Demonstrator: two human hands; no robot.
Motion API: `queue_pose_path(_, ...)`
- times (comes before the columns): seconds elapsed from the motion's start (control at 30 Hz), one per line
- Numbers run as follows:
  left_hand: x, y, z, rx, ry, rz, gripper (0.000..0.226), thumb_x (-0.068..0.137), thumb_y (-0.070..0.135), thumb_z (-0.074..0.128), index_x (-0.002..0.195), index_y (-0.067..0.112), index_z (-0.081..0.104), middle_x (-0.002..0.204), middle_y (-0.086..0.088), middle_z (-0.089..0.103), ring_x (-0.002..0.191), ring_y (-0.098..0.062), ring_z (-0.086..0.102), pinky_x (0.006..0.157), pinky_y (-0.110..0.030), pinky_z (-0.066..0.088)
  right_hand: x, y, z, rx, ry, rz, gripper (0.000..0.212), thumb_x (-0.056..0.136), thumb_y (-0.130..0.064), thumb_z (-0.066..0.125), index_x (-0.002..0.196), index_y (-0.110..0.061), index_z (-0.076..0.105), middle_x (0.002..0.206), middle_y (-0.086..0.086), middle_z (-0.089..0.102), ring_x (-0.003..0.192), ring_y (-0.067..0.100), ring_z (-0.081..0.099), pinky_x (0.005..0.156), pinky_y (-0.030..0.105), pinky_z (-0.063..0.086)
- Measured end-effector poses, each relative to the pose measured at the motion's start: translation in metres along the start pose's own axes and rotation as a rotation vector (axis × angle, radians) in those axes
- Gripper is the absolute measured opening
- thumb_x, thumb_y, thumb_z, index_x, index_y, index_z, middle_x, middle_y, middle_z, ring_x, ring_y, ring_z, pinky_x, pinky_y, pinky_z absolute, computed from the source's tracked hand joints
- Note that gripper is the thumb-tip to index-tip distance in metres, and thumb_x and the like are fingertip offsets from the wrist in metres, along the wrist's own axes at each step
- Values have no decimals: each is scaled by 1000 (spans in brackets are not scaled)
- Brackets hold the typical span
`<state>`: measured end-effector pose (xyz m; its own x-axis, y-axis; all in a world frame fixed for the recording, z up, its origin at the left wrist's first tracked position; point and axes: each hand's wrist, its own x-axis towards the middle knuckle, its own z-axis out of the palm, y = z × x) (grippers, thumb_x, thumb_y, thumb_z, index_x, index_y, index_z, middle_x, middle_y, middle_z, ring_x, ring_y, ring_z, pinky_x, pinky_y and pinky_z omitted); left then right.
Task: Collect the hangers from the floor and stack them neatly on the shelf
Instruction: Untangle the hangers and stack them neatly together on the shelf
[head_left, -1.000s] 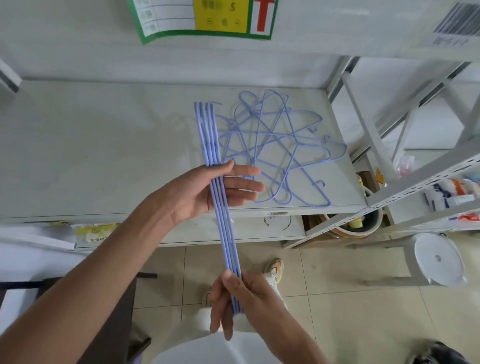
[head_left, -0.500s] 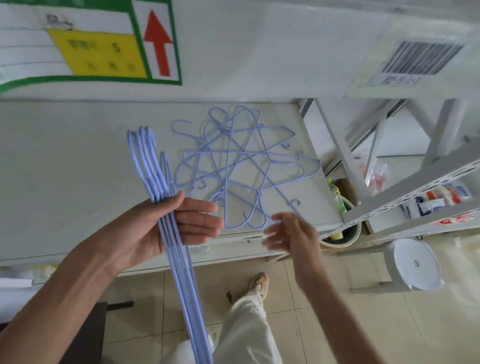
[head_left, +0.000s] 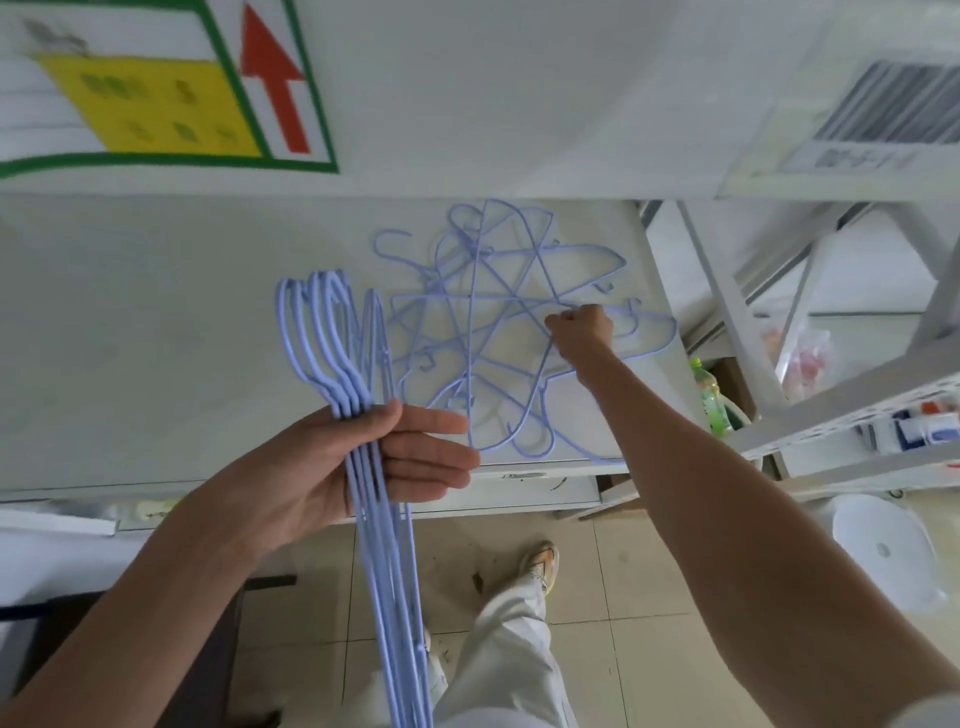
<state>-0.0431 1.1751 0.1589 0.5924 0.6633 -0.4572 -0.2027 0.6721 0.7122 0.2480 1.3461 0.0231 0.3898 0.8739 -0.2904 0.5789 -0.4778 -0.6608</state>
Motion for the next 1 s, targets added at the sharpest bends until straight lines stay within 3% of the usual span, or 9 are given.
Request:
queue_pose_path(0.1, -13, 3, -6, 9, -20, -3, 50, 105, 25, 32, 121, 0, 73, 118, -29, 72, 107, -38, 73, 84, -37, 62, -14, -13, -2, 106, 29, -132, 34, 83, -35, 62, 65, -7, 56, 61, 14, 55, 61, 30, 54, 70, 50, 57)
queue_pose_path(0.23, -50, 8, -29, 63, -70, 11, 51, 99, 40, 59, 124, -4, 69, 118, -32, 70, 108, -42, 72, 88, -41, 61, -63, -50, -37, 75, 43, -352, 30, 92, -31, 64, 68, -13, 56, 54, 3, 51, 54, 19, 49, 57, 31, 40)
queue_pose_path(0.33, -84, 13, -53, 142, -29, 29, 63, 90, 48, 72, 124, -5, 69, 116, -36, 69, 106, -46, 72, 86, -42, 62, -97, -64, -73, -50, 53, -498, 23, 93, -30, 68, 77, -14, 66, 57, 3, 57, 55, 17, 49, 58, 29, 39)
queue_pose_path(0.43, -111, 18, -80, 240, 0, 11, 69, 85, 52, 76, 126, -3, 68, 119, -39, 67, 109, -52, 68, 86, -44, 62, -136, -63, -105, -219, 84, -637, 26, 93, -39, 67, 81, -16, 64, 53, -2, 49, 53, 19, 46, 60, 36, 44)
queue_pose_path(0.6, -129, 16, -118, 395, 56, -13, 71, 84, 53, 76, 130, 0, 67, 126, -37, 64, 117, -54, 64, 95, -48, 59, -197, -35, -134, -602, 237, -801, 22, 96, -50, 59, 93, -28, 65, 65, 3, 67, 64, 33, 65, 57, 31, 46)
queue_pose_path(0.67, -130, 16, -127, 433, 74, -2, 66, 88, 50, 73, 130, -1, 67, 127, -36, 65, 117, -52, 64, 94, -45, 59, -209, -26, -138, -623, 270, -826, 19, 95, -47, 64, 93, -29, 70, 66, 1, 70, 65, 33, 68, 59, 30, 45)
queue_pose_path(0.77, -133, 19, -142, 457, 93, 5, 47, 105, 31, 45, 132, -2, 65, 129, -35, 64, 119, -51, 63, 99, -46, 57, -225, -15, -135, -621, 262, -853, 20, 95, -48, 64, 91, -30, 72, 68, -2, 72, 63, 31, 71, 59, 32, 54)
queue_pose_path(0.83, -133, 22, -148, 492, 79, -29, 47, 108, 23, 32, 136, -2, 62, 133, -33, 63, 124, -49, 61, 105, -49, 52, -235, -9, -125, -601, 279, -926, 20, 95, -45, 67, 89, -28, 74, 73, -1, 74, 61, 32, 71, 55, 36, 56)
queue_pose_path(1.0, -118, 15, -132, 543, -89, -13, 48, 111, 19, 24, 145, -1, 51, 144, -26, 57, 135, -41, 54, 114, -51, 43, -266, -20, -82, -444, 177, -1137, 8, 95, -39, 64, 95, -32, 69, 82, -9, 72, 61, 25, 69, 48, 34, 51)
